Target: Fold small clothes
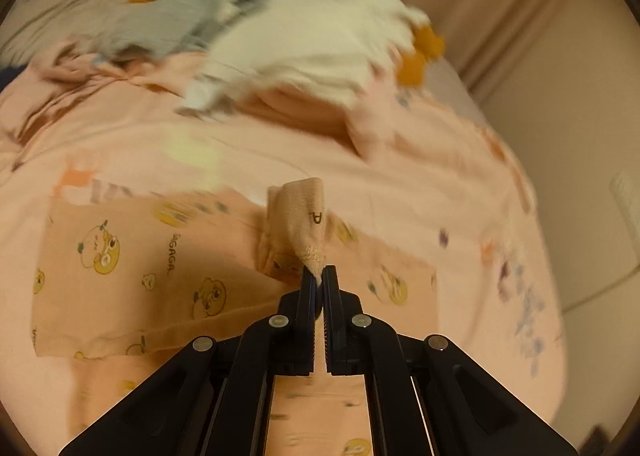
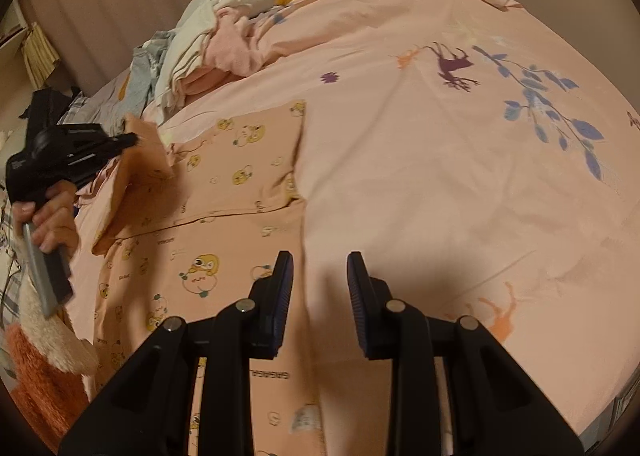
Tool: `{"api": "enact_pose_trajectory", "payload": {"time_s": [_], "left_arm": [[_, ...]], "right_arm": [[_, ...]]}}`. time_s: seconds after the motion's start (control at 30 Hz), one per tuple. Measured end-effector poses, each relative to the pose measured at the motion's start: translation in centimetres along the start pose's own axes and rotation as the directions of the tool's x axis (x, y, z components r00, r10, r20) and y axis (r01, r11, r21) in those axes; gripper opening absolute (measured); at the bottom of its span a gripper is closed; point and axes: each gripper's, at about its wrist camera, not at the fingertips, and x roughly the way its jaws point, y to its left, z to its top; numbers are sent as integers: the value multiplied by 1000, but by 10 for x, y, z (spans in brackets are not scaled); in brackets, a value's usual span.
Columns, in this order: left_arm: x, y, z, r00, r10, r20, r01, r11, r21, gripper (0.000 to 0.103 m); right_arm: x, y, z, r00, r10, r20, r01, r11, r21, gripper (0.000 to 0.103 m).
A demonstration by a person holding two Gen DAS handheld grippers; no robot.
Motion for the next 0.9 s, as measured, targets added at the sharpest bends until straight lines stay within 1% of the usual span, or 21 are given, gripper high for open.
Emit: {"api": "enact_pose_trajectory", "payload": {"time_s": [0.03,0.1,0.13,0.2,0.23,0.3,0.33,0.4,0.43,0.47,0.5,0.53,0.57,0.63,0.67,0.7,0.73,0.8,0.83,0.9], "left_arm": [[10,-10,-8,1000,19,-18,-19,1000,25,2],[37,-25,-25,992,40,-122,-32,997,64,3],[43,-27,-29,985,51,-163,-39,996,76,3],[54,-31,-39,964,64,-259,-33,992,123,3],[51,-30,-42,958,58,-281,-18,990,143,3],[36,-26,-41,960,41,-276,2,988,154,3],[24,-21,-39,963,38,-267,6,987,159,5],[-4,-4,-32,973,23,-229,11,989,148,21],[-20,11,-29,979,15,-204,9,993,117,42],[-29,22,-28,983,10,-186,7,996,90,58],[-44,38,-27,987,5,-160,4,999,54,62],[-57,54,-27,991,10,-135,-5,999,36,63],[-62,62,-28,992,22,-122,-18,999,33,63],[-75,87,-34,993,85,-87,-82,996,41,63],[-78,99,-37,987,145,-71,-141,989,50,63],[-79,115,-42,973,224,-48,-222,973,58,63],[-80,126,-45,966,256,-43,-253,966,57,63],[-69,149,-55,949,306,-69,-303,952,48,63],[-63,158,-59,948,307,-87,-304,952,40,63],[-47,176,-67,937,322,-135,-324,946,6,62]], "right_arm": [[-1,-5,0,1000,-4,-1,4,1000,11,29],[-2,-12,0,1000,-3,-2,3,1000,23,29],[-3,-15,0,1000,-2,-7,2,1000,30,29],[-3,-19,0,1000,1,-19,0,999,40,29],[-3,-20,-1,1000,7,-21,-6,999,41,29],[-3,-21,0,999,18,-28,-17,999,49,31],[-3,-21,1,999,25,-27,-23,998,57,35],[-3,-19,4,998,53,-21,-51,995,80,44],[-2,-16,6,997,77,-19,-75,993,94,51],[0,-12,10,994,107,-17,-105,988,110,54],[3,-6,15,991,135,-15,-132,984,117,54],[6,0,20,988,153,-20,-149,982,115,55],[12,10,26,986,165,-33,-161,981,105,55],[24,30,40,983,173,-56,-168,982,83,56],[33,42,49,982,178,-70,-173,983,67,60],[42,52,57,979,185,-85,-180,982,57,62],[54,62,66,976,192,-104,-187,981,56,63],[81,83,83,970,201,-140,-195,979,53,63],[92,91,89,968,197,-154,-193,980,40,61],[119,105,99,970,144,-194,-142,990,27,61]]}}
